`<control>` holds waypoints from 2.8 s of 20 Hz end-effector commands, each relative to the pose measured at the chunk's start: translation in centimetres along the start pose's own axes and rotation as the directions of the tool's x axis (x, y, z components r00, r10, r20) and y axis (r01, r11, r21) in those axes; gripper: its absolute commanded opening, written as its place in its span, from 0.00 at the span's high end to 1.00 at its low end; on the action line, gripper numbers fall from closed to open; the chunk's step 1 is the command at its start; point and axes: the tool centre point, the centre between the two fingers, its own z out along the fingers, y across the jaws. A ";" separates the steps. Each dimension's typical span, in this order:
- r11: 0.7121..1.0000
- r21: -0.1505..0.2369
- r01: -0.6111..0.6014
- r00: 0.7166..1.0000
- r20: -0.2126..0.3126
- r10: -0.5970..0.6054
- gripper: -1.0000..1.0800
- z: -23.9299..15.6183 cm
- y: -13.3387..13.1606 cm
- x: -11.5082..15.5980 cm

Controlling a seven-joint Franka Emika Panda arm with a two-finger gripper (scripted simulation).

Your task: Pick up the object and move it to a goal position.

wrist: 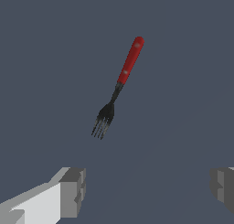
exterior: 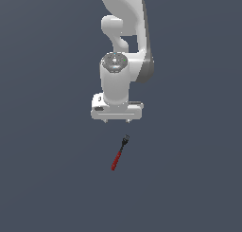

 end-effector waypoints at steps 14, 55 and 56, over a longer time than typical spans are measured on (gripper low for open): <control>0.996 0.006 0.087 0.996 -0.014 -0.087 0.04 -0.7 -3.0 0.4; 0.912 0.010 -0.411 0.912 -0.006 0.411 0.04 10.2 -1.8 7.8; 0.912 0.010 -0.411 0.912 -0.006 0.411 0.04 10.6 -1.8 7.8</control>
